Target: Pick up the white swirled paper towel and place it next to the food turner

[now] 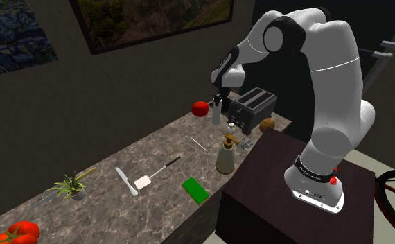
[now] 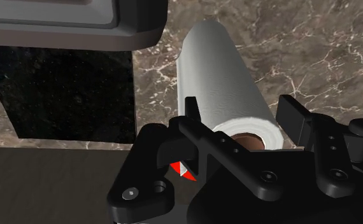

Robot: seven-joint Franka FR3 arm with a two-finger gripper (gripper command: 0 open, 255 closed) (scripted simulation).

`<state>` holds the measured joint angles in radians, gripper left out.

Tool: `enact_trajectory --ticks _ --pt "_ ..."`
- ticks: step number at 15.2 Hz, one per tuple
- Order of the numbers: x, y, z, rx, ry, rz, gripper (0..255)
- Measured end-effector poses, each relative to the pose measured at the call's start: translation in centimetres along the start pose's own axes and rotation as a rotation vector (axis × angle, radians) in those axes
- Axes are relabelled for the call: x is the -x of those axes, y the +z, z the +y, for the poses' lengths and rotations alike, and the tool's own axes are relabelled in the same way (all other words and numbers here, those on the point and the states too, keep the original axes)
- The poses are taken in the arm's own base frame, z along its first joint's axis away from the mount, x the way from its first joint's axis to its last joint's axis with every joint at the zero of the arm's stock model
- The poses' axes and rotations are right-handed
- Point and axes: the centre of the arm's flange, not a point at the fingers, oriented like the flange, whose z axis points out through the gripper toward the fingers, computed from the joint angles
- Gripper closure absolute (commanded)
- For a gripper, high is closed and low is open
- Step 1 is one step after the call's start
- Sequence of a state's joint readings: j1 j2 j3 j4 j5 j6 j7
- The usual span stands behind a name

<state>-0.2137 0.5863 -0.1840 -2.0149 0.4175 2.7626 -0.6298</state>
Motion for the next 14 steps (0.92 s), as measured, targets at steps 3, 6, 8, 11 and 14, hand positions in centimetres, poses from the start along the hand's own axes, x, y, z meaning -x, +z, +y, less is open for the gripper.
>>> enact_trajectory --ticks 3,6,8,11,14 --pt "0.0 0.0 0.0 0.0 0.0 0.0 255" --pt "-0.1 -0.6 0.0 0.0 0.0 0.0 255" --pt "-0.3 -1.5 0.0 0.0 0.0 0.0 255" --pt "-0.6 -3.1 0.0 0.0 0.0 0.0 255" --pt "-0.9 -4.6 0.0 0.0 0.0 0.0 255"
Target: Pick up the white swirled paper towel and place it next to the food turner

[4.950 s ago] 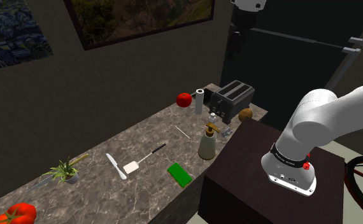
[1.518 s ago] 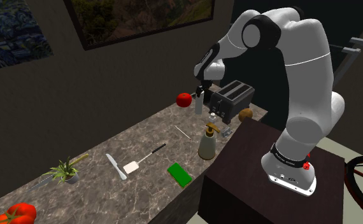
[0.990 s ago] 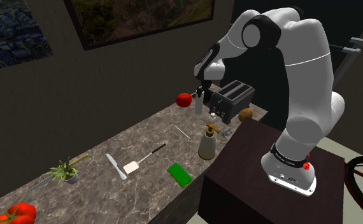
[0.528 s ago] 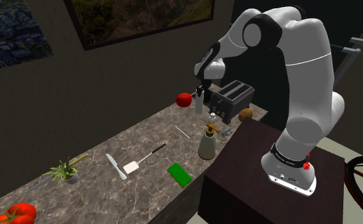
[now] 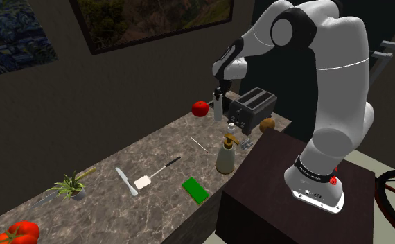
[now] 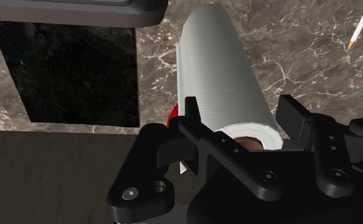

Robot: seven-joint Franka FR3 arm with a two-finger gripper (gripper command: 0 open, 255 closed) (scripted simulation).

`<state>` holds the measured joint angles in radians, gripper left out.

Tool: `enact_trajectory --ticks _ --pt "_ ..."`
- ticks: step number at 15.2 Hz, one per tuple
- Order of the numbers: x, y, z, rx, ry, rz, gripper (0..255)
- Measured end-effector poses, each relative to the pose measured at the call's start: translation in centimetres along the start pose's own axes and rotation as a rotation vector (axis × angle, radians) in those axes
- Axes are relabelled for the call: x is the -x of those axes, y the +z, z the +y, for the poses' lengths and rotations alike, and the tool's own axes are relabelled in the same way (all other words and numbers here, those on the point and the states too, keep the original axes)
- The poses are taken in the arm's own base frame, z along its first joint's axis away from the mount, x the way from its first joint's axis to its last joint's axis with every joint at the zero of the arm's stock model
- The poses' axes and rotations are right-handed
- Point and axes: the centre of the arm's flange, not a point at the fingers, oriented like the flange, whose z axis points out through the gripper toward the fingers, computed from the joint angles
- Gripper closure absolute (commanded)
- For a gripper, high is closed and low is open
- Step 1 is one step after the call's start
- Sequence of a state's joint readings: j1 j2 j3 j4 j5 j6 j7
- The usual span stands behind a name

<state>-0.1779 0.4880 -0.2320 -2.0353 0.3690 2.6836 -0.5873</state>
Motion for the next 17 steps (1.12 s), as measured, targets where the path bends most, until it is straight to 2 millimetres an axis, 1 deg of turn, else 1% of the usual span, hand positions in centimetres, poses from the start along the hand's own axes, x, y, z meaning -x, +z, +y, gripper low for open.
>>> enact_trajectory --ticks 17 --pt "-1.8 -8.9 0.1 0.0 0.0 0.0 255"
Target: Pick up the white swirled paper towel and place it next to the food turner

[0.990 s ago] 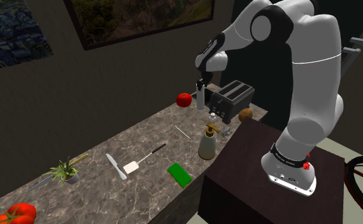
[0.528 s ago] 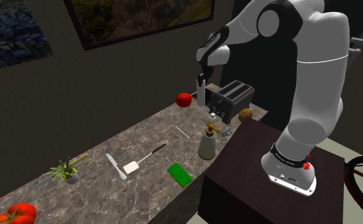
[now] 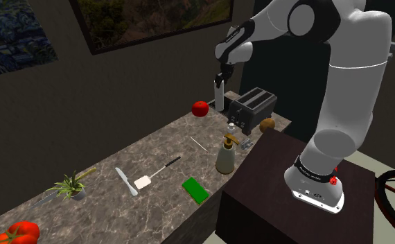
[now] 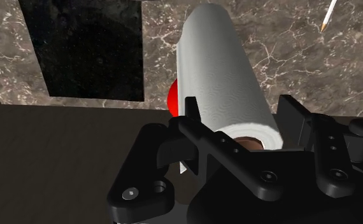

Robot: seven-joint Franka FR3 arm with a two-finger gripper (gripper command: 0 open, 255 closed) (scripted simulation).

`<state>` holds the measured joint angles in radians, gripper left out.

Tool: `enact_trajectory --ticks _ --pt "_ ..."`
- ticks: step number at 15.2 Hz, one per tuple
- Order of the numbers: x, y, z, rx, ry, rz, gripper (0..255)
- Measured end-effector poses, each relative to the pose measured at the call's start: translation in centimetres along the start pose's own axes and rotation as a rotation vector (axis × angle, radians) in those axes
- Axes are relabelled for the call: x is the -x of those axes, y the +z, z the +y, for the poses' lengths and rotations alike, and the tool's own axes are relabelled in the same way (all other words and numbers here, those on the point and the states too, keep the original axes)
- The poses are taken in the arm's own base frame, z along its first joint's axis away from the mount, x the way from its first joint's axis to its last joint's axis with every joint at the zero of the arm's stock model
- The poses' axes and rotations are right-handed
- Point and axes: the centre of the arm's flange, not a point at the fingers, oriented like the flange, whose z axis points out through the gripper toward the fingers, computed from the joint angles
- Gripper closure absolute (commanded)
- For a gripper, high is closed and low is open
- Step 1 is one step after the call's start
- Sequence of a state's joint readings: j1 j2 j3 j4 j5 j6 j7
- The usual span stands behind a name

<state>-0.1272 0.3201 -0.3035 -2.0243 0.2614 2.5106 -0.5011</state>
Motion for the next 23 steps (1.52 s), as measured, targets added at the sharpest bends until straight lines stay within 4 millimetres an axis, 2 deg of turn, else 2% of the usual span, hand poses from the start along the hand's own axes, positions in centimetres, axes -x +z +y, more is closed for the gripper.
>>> enact_trajectory --ticks 23 --pt "-2.5 -11.8 0.0 0.0 0.0 0.0 255"
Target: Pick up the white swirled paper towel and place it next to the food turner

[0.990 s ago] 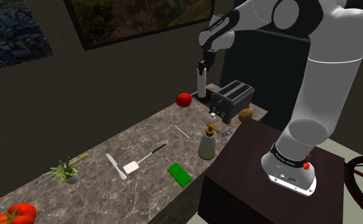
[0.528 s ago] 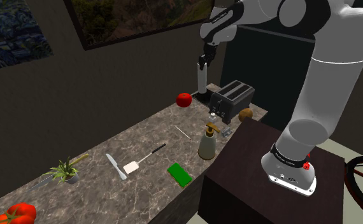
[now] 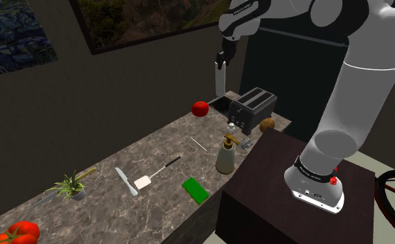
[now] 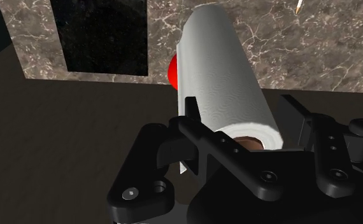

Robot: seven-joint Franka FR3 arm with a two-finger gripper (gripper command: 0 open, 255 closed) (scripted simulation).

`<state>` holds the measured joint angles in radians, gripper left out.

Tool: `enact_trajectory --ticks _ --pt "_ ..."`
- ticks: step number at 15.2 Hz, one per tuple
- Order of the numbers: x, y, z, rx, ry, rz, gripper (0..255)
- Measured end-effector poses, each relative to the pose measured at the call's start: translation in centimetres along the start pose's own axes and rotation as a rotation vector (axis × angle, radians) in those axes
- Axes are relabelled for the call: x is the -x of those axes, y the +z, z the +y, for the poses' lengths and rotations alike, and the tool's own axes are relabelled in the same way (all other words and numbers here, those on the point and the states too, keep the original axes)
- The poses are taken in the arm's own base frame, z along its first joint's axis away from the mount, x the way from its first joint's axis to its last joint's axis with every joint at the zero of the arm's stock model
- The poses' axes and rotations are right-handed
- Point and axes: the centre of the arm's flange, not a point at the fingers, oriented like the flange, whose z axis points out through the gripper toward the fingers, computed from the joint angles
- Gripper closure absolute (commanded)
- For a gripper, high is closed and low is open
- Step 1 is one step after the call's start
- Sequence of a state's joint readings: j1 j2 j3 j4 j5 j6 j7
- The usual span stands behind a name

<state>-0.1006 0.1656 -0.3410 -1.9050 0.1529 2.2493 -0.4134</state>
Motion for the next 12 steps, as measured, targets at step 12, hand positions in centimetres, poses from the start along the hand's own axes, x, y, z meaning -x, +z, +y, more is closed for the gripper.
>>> enact_trajectory --ticks 12 --pt "1.1 -2.9 -9.0 -0.001 -0.001 -0.001 255"
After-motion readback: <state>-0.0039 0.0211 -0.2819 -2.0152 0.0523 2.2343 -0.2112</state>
